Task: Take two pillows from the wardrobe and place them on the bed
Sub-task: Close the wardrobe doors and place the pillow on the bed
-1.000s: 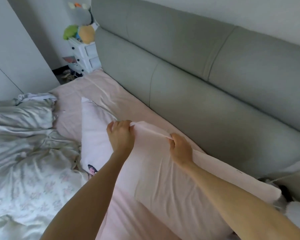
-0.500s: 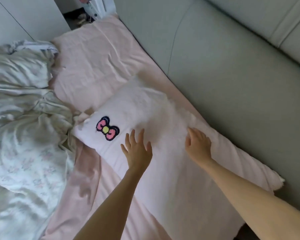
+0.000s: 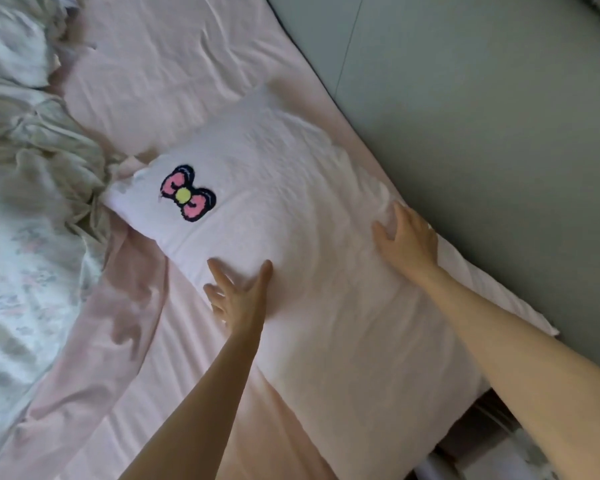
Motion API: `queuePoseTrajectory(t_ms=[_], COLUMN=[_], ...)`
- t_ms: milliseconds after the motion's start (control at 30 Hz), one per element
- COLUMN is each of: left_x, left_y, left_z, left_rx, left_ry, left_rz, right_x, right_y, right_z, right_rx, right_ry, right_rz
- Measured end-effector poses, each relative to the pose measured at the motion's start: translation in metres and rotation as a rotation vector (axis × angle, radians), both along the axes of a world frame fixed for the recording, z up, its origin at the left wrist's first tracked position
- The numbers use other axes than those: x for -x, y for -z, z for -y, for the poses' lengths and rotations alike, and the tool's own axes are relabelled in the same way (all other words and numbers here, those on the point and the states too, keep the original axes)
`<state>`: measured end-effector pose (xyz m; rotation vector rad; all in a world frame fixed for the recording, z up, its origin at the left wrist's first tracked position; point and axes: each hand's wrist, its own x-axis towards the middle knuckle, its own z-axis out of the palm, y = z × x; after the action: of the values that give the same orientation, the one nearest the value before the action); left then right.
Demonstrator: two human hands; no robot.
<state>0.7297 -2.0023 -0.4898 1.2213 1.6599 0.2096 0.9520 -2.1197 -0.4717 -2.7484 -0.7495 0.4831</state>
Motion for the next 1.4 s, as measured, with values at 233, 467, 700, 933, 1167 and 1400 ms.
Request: queuePoseTrajectory(t_ms=[233,467,700,933,1167,1400], left_x=[0.003,-0.005,-0.036,-0.059,-0.033,-0.013], left_y=[0.027,0.019,-0.012,0.0,0.002,0.015], left_z=[-0.013,-0.007,0.001,0.004,0.075,0.166], left_rx=[0.094,-0.044,-0.258,-0.09,-0.449,-0.329], left_ry=[-0.062,-0.069,0.1,0.401,0.879,1.124], left_rz=[0.069,0.087,0.065,-0.132,-0.182,-0.258], right_x=[-0.02,0.009,-0.014,-0.044,0.022,0.05], right_y=[0.031,0.023,-0.005,0.008,0.02,0.027], right_z=[-0.016,-0.012,0.026,0.049,0.121,0.201], right_rx=[0.133,-0.241,-0.309,0.013,0.16,0.295], right_ry=[0.033,0.087,0.176,0.161,0.091,0.253], right_rz=[0.008,0.282,0.352,0.095,0.12,0.008])
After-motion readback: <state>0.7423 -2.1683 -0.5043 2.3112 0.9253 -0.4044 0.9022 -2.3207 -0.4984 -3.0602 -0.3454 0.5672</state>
